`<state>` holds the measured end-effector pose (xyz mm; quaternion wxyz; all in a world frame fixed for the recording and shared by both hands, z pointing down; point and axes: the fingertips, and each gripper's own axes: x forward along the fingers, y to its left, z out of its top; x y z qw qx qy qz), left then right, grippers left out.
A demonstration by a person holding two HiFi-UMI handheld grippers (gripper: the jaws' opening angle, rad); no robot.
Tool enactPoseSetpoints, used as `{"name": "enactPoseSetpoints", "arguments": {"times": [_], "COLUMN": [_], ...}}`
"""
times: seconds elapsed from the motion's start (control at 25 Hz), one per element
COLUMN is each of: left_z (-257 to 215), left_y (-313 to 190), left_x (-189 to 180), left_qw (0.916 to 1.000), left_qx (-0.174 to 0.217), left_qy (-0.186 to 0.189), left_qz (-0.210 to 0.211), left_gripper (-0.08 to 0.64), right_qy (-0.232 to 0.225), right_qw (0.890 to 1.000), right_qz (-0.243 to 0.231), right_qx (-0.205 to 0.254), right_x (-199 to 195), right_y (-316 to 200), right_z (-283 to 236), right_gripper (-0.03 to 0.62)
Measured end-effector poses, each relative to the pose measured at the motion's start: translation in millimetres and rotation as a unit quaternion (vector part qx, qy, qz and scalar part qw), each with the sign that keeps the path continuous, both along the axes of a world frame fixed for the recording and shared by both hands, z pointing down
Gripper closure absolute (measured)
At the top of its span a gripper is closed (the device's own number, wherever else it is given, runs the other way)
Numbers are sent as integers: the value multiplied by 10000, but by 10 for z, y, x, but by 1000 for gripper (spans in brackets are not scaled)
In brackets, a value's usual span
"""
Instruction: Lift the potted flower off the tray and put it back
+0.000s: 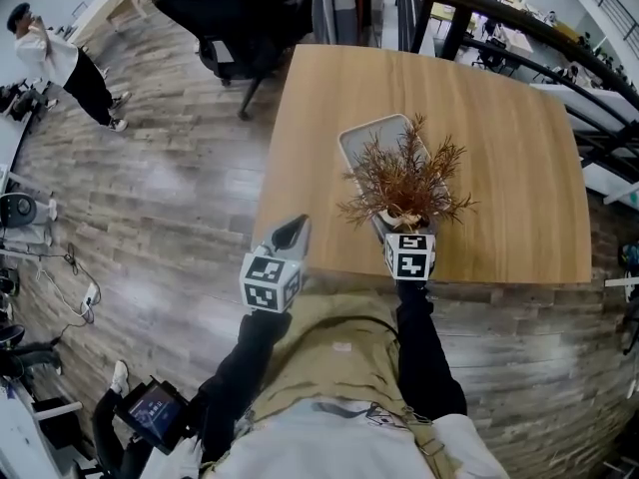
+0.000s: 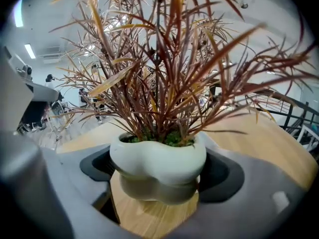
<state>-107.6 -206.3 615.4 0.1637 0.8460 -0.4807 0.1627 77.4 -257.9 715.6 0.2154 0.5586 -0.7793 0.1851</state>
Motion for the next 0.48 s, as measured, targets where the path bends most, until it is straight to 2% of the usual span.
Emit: {"name": "enactPoseSetpoints", "arguments": {"times": [0.48], "left_z": [252], "left_y": [-81], "left_x": [62], "left_qw": [10000], "left_qx": [-4], "left_qy": [-24], "left_qz": [93], "left_gripper": [558], "right_qy": [-72], "right_qw": [9998], "right_qz": [43], "right_qx": [168], "right_x": [9], "right_y": [-177], "right_z": [353], "right_gripper": [89]}}
